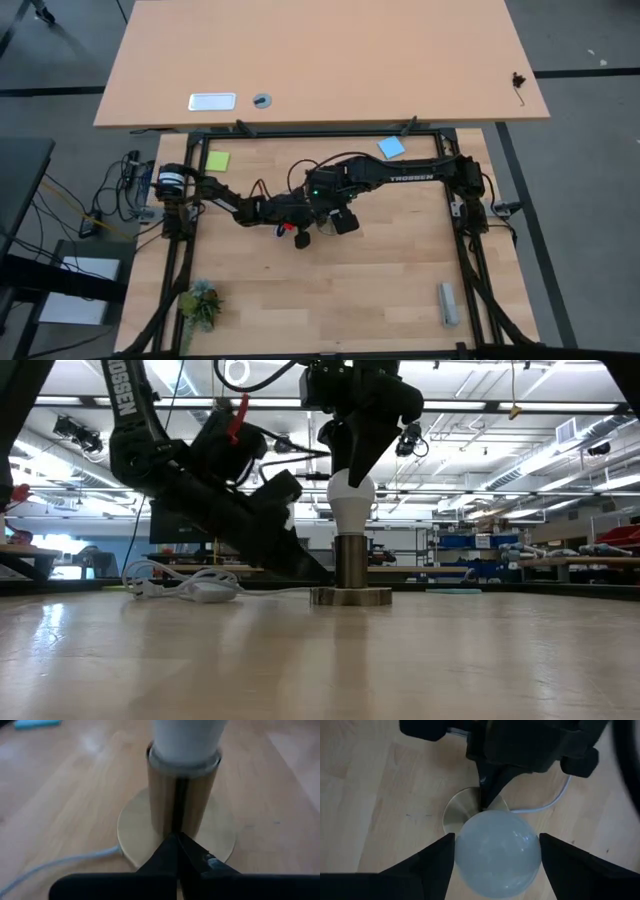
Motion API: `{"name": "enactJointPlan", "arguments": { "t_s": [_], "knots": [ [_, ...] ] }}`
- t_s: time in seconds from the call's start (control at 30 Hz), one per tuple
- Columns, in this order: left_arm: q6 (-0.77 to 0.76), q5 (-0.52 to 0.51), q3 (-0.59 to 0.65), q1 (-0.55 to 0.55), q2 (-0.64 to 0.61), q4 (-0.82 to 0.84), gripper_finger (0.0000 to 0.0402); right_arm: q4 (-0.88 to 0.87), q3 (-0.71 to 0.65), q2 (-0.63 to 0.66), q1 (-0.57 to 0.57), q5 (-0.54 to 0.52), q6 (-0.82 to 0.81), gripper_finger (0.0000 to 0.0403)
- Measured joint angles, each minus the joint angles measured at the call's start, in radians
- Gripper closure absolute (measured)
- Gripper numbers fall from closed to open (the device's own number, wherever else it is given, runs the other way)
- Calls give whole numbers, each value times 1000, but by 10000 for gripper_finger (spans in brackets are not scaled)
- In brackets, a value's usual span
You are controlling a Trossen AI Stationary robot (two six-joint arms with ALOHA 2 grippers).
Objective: Screw lightbulb
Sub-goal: Insert the light bulb into the lamp
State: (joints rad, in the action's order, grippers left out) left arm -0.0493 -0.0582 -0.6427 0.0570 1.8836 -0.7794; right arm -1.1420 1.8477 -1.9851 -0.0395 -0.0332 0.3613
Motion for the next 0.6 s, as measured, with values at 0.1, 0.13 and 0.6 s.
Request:
{"name": "enactJointPlan", "arguments": {
  "t_s": [0.1,0.13,0.6],
  "knots": [
    [-16,-2,-13,0,30,-13,399,-4,0,1,0,0,0,121],
    [-21,-6,-15,0,35,-21,400,-2,0,1,0,0,0,121],
    [-34,-40,-16,0,41,-18,401,-37,2,1,-17,-26,-537,121]
  ]
}}
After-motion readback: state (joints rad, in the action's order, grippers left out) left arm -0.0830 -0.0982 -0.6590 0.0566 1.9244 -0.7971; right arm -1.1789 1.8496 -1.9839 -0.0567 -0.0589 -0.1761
